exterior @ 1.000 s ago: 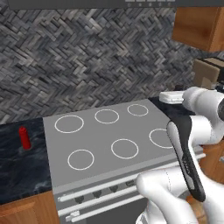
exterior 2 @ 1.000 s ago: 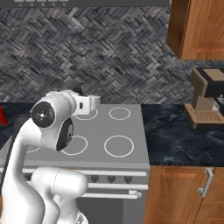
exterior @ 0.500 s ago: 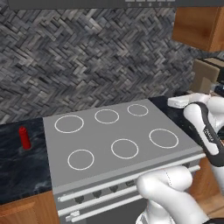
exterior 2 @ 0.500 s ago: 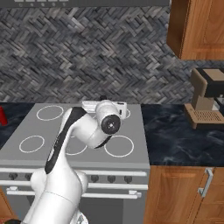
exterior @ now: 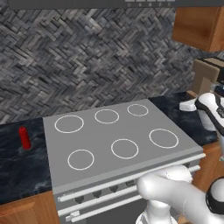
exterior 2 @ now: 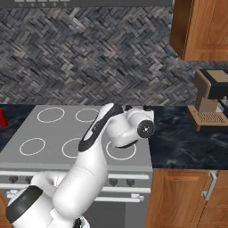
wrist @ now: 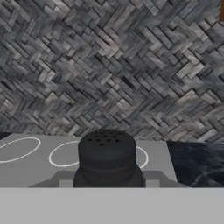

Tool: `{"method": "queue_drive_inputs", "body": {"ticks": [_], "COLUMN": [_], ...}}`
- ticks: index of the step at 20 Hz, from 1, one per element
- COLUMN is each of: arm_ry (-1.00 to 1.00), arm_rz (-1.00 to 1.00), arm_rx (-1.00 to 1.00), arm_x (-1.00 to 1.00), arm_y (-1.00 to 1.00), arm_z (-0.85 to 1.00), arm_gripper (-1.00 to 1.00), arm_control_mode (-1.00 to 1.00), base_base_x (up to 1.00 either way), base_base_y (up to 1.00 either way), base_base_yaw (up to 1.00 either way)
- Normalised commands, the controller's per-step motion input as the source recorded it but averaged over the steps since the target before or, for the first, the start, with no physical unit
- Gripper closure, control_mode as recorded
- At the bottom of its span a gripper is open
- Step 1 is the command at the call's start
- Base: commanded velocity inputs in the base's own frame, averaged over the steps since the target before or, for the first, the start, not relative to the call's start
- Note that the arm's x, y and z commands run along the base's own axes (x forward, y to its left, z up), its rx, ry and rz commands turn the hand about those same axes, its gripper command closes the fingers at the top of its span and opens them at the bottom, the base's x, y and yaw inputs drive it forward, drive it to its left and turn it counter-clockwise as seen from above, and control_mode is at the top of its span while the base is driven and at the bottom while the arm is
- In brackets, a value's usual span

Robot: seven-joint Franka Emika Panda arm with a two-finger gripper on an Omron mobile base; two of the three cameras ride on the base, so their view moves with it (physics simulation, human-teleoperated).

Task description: Collect the turmeric, ketchup, and shaker from the cabinet and place them next to the stove.

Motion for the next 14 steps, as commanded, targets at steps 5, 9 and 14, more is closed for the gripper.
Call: {"method": "queue_drive_inputs", "body": {"ticks": [5, 9, 14], "arm_ry": [0.02, -0.02, -0.02], "arm_rz": [0.16, 0.15, 0.13], "arm_rx": [0.00, 0.00, 0.03], "arm_x": [0.53, 0.37, 0.36], "arm_y": [-0.42, -0.27, -0.43], "arm_z": [-0.52, -0.53, -0.28], "arm_gripper": [1.00, 1.00, 1.00], "arm_control_mode": [-1.00, -1.00, -1.00], "base_base_x": [0.00, 0.00, 0.00], "base_base_y": [0.00, 0.00, 0.00], "base_base_yaw": [0.00, 0.00, 0.00]}}
